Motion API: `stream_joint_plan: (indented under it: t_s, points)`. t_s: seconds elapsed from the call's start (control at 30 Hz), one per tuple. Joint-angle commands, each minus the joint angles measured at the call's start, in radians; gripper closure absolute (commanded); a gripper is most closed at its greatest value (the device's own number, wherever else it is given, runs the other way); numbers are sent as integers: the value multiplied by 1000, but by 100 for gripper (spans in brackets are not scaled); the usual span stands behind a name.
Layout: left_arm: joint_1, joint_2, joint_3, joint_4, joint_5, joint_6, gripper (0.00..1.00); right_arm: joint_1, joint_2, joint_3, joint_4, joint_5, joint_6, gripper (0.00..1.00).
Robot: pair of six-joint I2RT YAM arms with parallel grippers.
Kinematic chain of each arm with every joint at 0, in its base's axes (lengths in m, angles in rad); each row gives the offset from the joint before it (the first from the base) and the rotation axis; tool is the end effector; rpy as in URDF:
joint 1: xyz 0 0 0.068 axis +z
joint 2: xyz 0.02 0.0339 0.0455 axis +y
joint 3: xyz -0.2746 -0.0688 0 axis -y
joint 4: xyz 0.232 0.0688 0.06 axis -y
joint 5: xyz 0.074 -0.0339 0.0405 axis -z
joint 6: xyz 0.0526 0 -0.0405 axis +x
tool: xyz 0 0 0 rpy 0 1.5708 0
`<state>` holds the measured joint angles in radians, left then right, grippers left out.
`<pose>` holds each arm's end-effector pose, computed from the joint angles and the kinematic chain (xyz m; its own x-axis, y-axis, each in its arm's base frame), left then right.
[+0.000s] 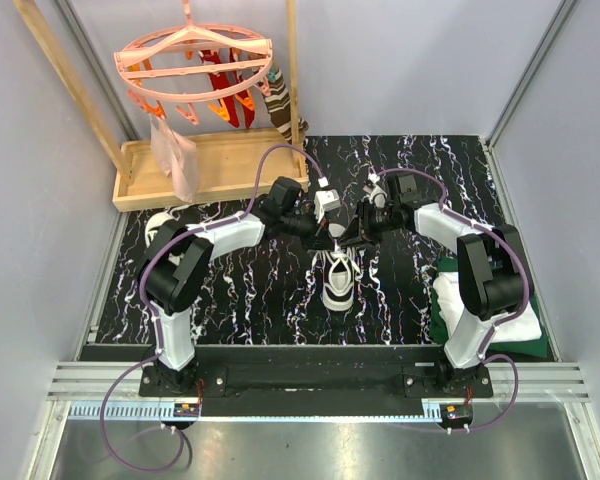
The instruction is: Tie the shoes
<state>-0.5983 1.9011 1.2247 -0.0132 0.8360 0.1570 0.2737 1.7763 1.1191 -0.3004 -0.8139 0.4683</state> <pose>0.3183 -0.2642 0.2053 -0.3862 0.3902 -0.8358 0.9223 0.1727 -0.3456 0.3360 0.1341 0.1980 -0.9682 0.0501 -0.2452 -0.1696 0.5888 0.7903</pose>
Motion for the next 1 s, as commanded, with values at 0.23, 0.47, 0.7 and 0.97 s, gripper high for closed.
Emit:
stream_joint_plan:
  t_s: [0.23,0.47,0.7,0.97]
  points:
    - [-9,-5,33,47,34,-10,99,1,17,-2,38,-38,30,100]
    - [-1,-11,13,58,31,-20,99,-5,-43,-4,40,-22,21,95]
    - [-1,0,27,52,28,-25,99,-7,-63,-13,38,-44,24,67]
    - [-3,4,41,52,37,-30,99,-5,-26,-4,38,-50,32,68]
